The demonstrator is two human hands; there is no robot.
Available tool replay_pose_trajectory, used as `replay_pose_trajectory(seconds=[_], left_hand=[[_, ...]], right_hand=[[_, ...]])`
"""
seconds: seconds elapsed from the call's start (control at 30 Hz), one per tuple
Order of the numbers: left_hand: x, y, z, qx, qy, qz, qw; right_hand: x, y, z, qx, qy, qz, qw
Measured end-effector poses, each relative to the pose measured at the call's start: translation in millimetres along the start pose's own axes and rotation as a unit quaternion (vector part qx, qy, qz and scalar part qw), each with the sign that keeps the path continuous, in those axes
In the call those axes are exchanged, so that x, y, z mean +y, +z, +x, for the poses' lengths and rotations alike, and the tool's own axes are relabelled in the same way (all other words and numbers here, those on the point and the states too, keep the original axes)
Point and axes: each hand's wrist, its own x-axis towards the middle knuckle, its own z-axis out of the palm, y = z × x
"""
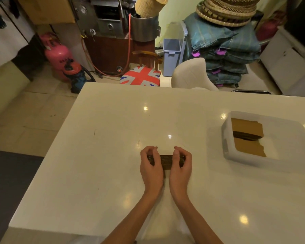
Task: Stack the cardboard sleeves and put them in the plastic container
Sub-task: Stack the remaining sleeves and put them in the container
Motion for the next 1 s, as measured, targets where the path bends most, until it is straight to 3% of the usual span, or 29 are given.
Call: replay_pose_trajectory(seconds=[0.1,0.23,0.3,0.7,0.77,0.9,1.0], left_hand=[[-5.5,-3.7,3.2,0.021,-0.009,-0.019,1.000],[-3.1,-0.5,2.8,-0.034,0.013,0.023,0.999],[-4.3,-3.6,5.7,-0.025,0.021,0.042,0.999],[-3.3,-3.2,12.1,-0.069,0.008,0.013,0.997],[0.9,0.5,12.8,-0.037,0.002,0.014,0.999],[16.1,4.4,20.4,0.052,-0.044,-0.040,0.997],[30.9,3.3,19.8,0.047,-0.013,-0.054,0.997]], right_hand=[[1.9,-6.2,-0.2,0.000,0.020,0.001,1.000],[-2.3,-5.4,1.2,-0.008,0.028,0.004,1.000],[-2.1,-4.6,2.3,-0.015,0.015,-0.008,1.000],[1.1,4.0,-1.8,0.021,0.023,-0.011,0.999],[-0.9,10.7,-7.3,0.035,0.001,-0.021,0.999],[-23.3,18.5,-5.4,-0.027,-0.079,-0.064,0.994],[-37.6,14.3,10.2,-0.049,-0.020,-0.024,0.998]])
